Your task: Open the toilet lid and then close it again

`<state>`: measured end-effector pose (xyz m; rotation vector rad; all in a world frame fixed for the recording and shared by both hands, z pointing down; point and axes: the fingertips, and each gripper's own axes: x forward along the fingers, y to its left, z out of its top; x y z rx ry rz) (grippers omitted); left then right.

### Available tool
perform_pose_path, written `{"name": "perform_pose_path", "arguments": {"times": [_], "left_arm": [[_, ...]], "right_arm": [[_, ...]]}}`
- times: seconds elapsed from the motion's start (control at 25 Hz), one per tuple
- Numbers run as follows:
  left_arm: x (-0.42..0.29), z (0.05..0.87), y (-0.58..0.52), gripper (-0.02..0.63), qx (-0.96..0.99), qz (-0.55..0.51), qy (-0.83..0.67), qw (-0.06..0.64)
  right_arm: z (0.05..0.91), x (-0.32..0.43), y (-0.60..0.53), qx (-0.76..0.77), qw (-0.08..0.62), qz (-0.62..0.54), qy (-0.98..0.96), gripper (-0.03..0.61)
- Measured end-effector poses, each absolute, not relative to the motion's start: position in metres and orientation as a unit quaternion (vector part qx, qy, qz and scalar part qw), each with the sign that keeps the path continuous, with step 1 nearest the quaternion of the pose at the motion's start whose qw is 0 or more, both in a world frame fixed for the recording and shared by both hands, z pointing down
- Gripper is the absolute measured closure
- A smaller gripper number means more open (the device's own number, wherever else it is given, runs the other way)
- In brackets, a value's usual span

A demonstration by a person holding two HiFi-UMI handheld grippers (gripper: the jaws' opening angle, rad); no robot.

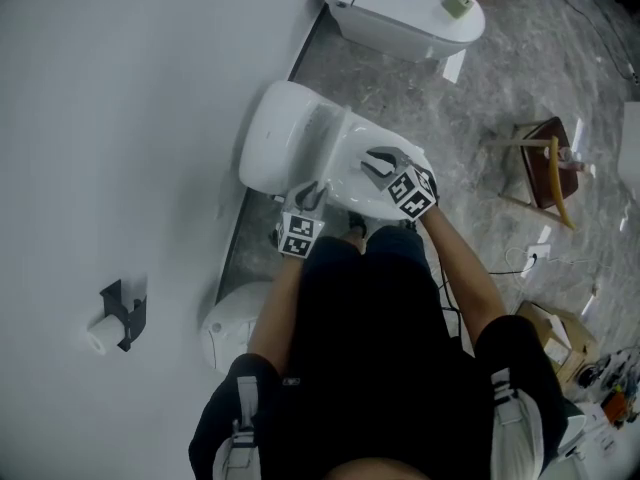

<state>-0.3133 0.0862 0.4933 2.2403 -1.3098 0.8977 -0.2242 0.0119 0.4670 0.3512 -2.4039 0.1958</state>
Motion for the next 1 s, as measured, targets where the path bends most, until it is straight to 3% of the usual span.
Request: {"name": "perform_pose_path", "arguments": {"times": [0.36, 1.0], "left_arm": [[-0.348, 0.501, 0.082, 0.518, 0.787, 0.312, -0.483, 0.223], [-0.412, 0.512, 0.066, 0.555, 0.733, 0.294, -0.547, 0.278]], "right_arm": [[0.485, -0.172, 0.023, 0.213, 0.335, 0.169, -0.902, 0.477], [0.495, -0.122, 0.040, 0.282, 0.331, 0.216, -0.874, 0.477]]}}
